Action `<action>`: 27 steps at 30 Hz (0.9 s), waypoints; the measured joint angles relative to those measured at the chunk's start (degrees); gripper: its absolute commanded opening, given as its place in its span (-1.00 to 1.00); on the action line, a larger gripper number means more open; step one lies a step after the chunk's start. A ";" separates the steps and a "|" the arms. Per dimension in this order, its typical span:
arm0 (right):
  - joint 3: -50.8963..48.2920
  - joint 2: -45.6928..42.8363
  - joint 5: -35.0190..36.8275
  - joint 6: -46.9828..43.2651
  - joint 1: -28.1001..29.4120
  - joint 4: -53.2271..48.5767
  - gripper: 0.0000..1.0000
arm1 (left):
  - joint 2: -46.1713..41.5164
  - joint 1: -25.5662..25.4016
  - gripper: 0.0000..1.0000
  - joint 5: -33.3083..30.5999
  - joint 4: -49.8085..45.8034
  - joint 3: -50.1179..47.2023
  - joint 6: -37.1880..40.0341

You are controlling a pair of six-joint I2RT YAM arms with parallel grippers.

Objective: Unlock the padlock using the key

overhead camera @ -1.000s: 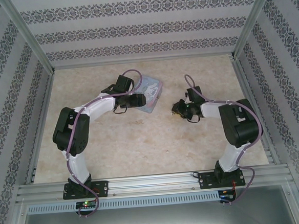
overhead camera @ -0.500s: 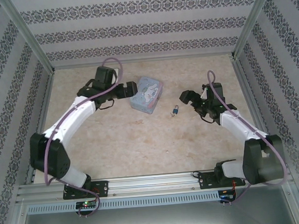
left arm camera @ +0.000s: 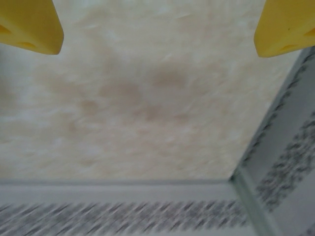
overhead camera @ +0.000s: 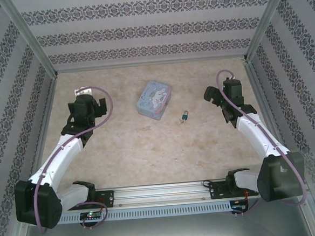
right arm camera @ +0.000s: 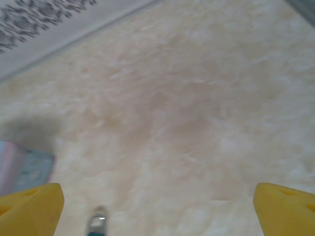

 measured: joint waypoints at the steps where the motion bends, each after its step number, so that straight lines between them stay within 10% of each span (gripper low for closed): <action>1: -0.46 0.50 1.16 -1.88 -0.04 0.55 0.97 | 0.00 1.09 0.99 -0.55 2.62 -2.64 0.52; 18: -20.22 12.11 1.16 -19.67 -3.82 40.24 0.96 | 22.18 5.31 0.99 6.32 47.74 -22.58 3.74; 27: -25.51 16.24 -5.33 -22.14 -3.85 56.30 0.96 | 24.24 8.55 0.99 14.78 50.12 -21.99 3.72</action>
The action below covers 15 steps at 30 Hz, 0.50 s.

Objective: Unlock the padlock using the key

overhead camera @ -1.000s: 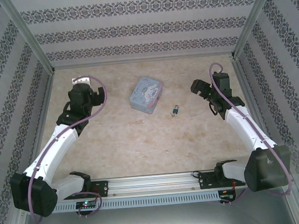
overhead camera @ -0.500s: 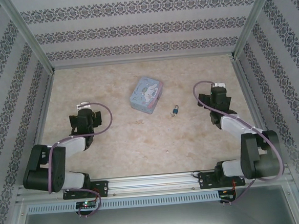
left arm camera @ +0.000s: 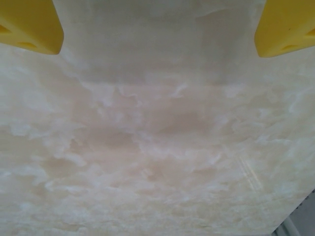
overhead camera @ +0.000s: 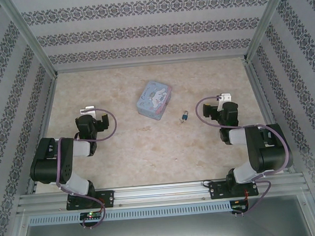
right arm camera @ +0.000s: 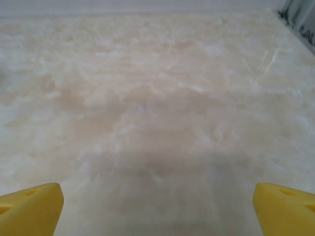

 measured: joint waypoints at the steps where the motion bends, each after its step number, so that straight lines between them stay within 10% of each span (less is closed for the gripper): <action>1: 0.00 0.00 -0.13 -0.04 0.00 0.66 0.96 | 0.02 -0.02 0.99 0.33 0.04 0.02 0.00; 15: 0.00 -0.04 -0.15 -0.44 0.04 2.86 0.96 | 0.02 0.00 0.99 1.57 0.07 0.07 0.00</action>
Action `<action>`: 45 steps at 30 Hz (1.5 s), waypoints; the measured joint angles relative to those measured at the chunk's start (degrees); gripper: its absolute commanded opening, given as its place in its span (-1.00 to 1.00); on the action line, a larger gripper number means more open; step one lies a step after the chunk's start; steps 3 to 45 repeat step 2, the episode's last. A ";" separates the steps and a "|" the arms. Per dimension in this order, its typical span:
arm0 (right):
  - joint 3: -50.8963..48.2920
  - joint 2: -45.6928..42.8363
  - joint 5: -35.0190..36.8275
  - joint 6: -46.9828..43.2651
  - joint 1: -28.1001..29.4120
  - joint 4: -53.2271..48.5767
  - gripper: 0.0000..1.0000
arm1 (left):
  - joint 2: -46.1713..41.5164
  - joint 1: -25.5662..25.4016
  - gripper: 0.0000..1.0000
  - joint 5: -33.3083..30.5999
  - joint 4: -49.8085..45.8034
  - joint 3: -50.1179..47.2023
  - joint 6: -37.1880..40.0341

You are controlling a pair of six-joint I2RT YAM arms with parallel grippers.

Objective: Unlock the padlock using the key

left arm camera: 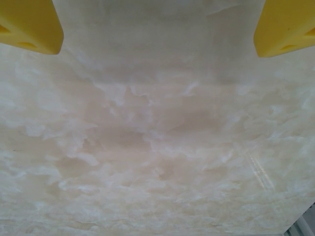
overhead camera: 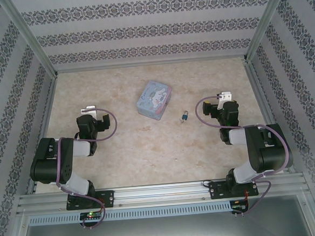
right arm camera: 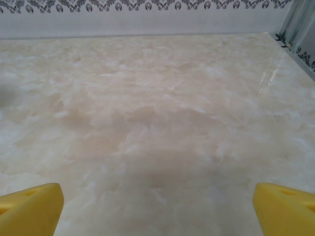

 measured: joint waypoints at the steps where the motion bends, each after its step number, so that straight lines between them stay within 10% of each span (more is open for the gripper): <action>1: 0.00 0.00 0.00 0.00 0.00 0.02 0.96 | 0.00 0.00 0.99 0.02 0.00 0.00 0.00; 45: 0.00 0.00 0.00 0.00 0.00 0.02 0.96 | -0.02 0.00 0.99 0.02 0.00 0.00 0.00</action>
